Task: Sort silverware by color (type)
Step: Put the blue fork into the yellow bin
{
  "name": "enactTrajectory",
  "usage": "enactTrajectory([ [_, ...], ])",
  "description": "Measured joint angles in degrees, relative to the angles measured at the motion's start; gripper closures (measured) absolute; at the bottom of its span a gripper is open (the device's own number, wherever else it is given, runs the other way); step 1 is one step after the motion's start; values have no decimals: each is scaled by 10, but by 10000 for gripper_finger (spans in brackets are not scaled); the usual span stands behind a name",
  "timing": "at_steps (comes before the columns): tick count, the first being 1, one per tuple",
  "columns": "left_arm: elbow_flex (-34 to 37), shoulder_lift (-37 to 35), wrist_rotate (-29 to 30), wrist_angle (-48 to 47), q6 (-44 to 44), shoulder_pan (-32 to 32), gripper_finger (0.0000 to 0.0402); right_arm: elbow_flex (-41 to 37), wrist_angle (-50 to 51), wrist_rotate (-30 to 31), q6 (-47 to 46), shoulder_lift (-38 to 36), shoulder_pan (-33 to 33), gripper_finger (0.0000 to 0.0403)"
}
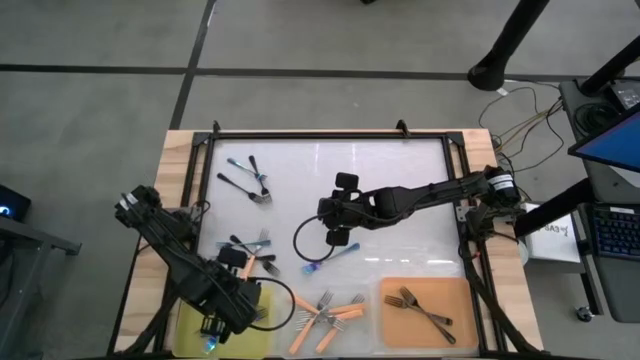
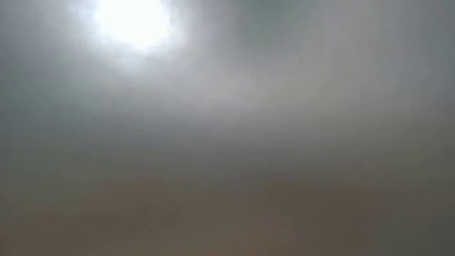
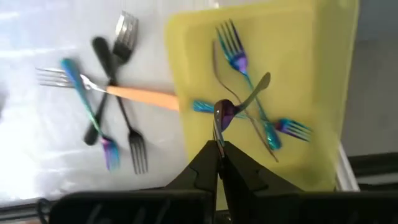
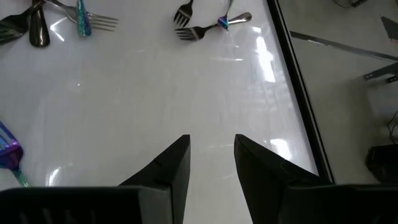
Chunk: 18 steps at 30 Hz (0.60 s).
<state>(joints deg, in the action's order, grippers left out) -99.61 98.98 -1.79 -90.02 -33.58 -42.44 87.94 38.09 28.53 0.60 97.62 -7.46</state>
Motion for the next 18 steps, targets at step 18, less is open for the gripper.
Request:
enactTrajectory([
  [18,0,-3,-88,0,-30,3,402,0,-3,0,0,0,15,287],
])
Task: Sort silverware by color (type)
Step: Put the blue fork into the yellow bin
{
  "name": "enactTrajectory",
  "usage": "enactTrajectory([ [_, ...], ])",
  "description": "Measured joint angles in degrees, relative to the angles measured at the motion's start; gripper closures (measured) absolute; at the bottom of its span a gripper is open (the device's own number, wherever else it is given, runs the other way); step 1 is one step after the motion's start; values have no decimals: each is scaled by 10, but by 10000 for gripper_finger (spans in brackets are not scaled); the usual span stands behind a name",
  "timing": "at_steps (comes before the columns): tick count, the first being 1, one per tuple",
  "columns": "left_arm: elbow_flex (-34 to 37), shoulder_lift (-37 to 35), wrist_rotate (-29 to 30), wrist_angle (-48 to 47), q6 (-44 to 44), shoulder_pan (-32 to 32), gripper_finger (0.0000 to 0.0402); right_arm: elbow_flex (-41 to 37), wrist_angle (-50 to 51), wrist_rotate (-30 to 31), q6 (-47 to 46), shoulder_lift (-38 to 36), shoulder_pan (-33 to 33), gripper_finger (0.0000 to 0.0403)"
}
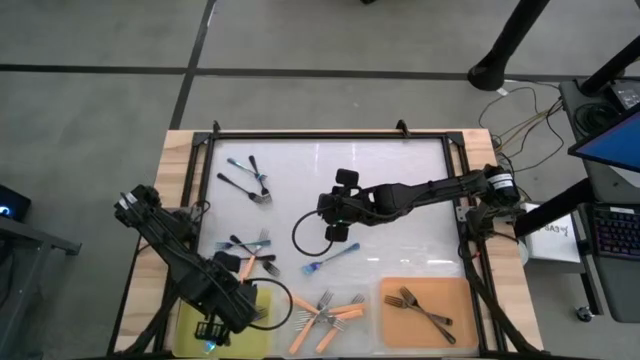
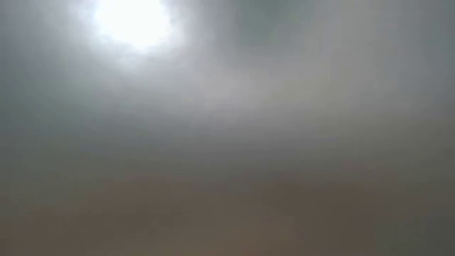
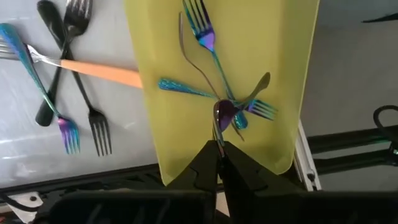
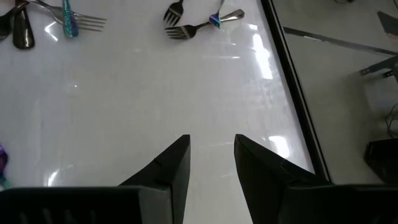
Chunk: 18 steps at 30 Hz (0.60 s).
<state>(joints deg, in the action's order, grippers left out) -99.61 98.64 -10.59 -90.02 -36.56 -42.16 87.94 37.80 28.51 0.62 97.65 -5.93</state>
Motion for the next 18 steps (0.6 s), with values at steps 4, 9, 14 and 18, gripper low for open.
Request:
enactTrajectory([
  [4,0,-5,0,0,0,1,402,0,-2,0,-1,0,2,287],
  [9,9,-18,-1,0,-2,0,402,0,-2,0,-2,0,3,287],
  [14,62,-42,-1,0,4,12,402,0,-3,-1,-1,0,3,287],
  [18,127,-70,-15,1,11,24,401,0,-4,-1,-5,0,3,287],
])
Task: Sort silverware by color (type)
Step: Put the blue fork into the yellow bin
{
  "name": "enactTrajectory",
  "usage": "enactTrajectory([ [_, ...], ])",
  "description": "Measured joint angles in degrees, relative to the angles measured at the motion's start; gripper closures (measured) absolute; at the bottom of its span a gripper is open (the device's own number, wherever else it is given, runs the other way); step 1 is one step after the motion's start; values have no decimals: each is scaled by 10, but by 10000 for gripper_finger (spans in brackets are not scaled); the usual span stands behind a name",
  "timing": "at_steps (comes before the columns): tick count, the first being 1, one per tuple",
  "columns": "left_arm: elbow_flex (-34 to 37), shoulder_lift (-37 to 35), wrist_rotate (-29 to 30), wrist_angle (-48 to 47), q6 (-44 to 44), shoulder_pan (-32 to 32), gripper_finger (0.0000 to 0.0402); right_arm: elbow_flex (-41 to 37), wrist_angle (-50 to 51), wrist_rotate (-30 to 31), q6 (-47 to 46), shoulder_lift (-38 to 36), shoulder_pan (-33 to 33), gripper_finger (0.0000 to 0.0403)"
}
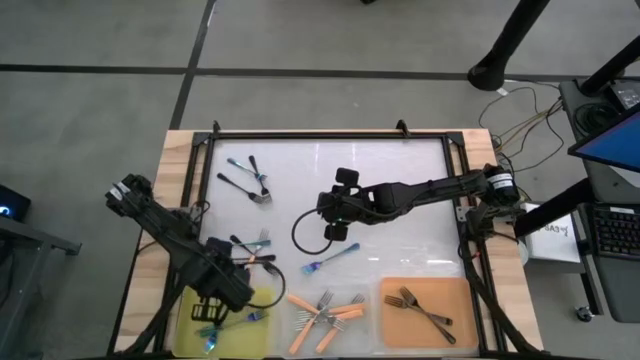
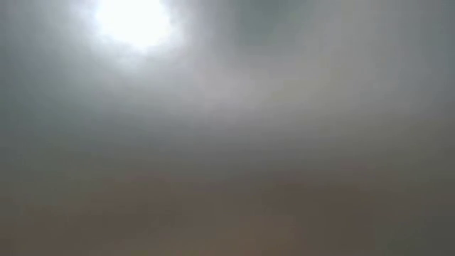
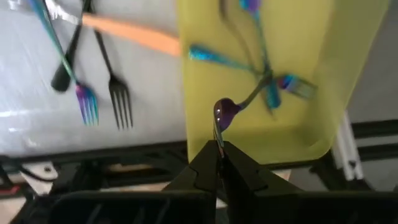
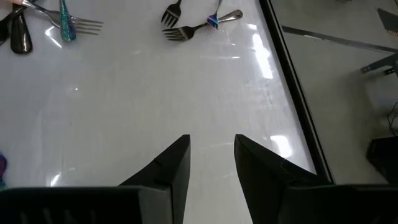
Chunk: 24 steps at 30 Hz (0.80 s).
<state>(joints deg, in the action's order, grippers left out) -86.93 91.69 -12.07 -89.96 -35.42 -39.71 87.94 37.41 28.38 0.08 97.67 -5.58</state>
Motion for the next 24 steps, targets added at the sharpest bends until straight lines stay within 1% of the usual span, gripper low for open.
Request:
enactTrajectory([
  [5,66,-37,-38,-1,-1,2,401,0,0,0,0,0,0,287],
  [8,89,-56,-58,-2,-10,2,401,0,0,0,0,0,0,287],
  [11,95,-55,-67,3,-14,2,401,0,0,0,0,0,0,287],
  [19,86,-10,-61,101,-7,2,402,0,-2,0,0,0,0,287],
  [24,72,41,-44,109,-11,2,401,0,-2,0,0,0,0,287],
])
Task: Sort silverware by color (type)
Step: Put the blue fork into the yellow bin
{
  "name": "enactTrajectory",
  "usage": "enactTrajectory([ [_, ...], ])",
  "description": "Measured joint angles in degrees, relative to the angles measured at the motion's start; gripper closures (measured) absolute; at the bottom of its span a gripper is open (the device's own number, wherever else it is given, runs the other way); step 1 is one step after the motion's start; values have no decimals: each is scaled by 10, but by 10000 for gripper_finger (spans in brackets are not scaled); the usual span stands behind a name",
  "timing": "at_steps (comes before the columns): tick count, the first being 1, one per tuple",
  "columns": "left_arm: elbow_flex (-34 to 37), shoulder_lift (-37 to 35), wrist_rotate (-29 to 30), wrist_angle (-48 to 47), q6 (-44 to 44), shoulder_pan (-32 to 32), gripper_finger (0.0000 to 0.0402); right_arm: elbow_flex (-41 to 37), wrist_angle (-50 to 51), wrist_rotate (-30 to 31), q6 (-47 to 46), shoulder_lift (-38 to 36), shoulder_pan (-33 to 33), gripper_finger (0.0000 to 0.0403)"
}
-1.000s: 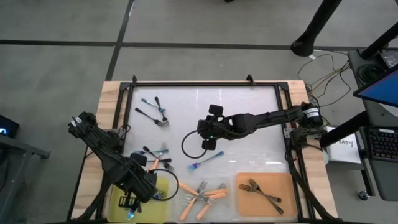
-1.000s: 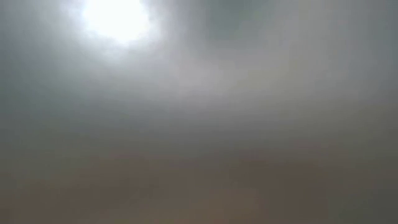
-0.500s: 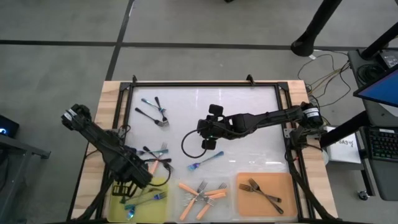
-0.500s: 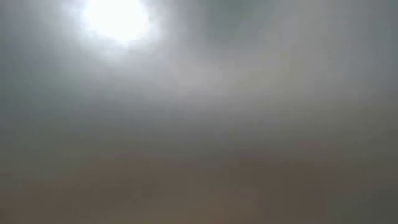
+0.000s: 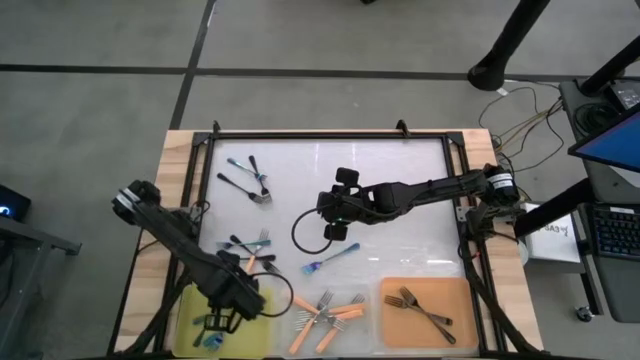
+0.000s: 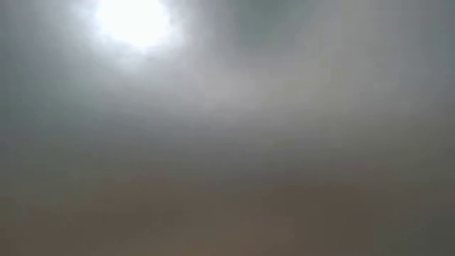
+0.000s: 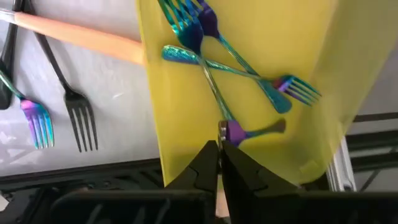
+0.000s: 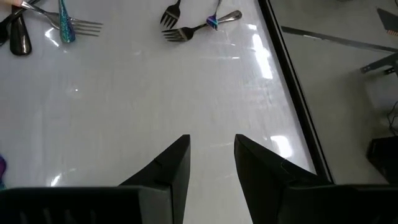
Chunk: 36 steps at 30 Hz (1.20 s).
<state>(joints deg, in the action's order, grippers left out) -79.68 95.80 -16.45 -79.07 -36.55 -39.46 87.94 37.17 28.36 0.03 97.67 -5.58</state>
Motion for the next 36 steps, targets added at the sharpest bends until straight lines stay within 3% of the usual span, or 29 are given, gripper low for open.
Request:
enactTrajectory([
  [12,-76,100,13,28,76,0,395,0,0,0,0,0,0,287],
  [17,-130,131,65,33,82,0,371,0,0,0,0,0,0,287],
  [25,-172,162,74,30,69,0,317,0,1,1,10,0,0,287],
  [33,-170,135,172,6,19,0,286,0,65,-5,-37,-5,7,287],
  [36,-160,119,234,-1,38,0,286,0,122,-36,-70,-1,16,287],
])
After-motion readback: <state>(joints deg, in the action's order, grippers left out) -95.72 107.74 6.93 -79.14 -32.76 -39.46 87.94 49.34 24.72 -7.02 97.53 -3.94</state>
